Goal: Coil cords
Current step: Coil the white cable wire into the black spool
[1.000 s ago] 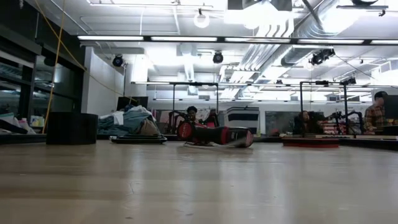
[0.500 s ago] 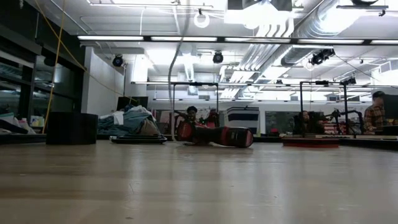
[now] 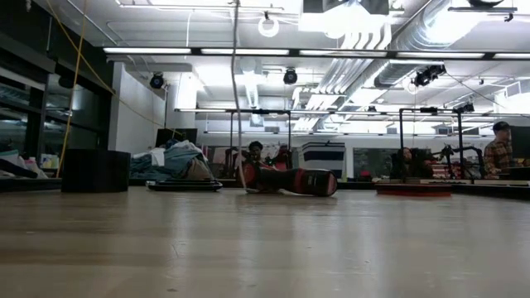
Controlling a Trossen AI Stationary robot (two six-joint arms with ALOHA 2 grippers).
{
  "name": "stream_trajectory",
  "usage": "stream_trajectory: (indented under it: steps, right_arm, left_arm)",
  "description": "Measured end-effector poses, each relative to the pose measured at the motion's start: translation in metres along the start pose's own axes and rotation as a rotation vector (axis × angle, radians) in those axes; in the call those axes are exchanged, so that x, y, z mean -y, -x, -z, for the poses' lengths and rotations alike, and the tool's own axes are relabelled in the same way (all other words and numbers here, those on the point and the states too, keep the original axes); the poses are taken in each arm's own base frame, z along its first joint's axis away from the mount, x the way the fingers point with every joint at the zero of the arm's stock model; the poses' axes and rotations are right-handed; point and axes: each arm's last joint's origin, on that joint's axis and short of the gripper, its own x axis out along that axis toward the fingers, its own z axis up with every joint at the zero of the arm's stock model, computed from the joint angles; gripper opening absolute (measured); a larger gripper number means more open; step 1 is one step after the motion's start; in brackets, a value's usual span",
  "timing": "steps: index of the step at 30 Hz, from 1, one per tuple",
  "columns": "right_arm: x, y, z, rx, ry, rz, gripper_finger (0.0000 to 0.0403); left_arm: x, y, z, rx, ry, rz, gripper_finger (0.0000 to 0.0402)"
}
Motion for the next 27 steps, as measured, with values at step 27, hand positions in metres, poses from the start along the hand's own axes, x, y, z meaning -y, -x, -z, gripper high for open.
stream_trajectory:
  steps: [27]
  right_arm:
    - [-0.015,-0.020,-0.023,-0.212,0.293,0.032,0.0128]
  left_arm:
    - [0.038,-0.030,-0.034,0.117,-0.025,0.121,0.0000]
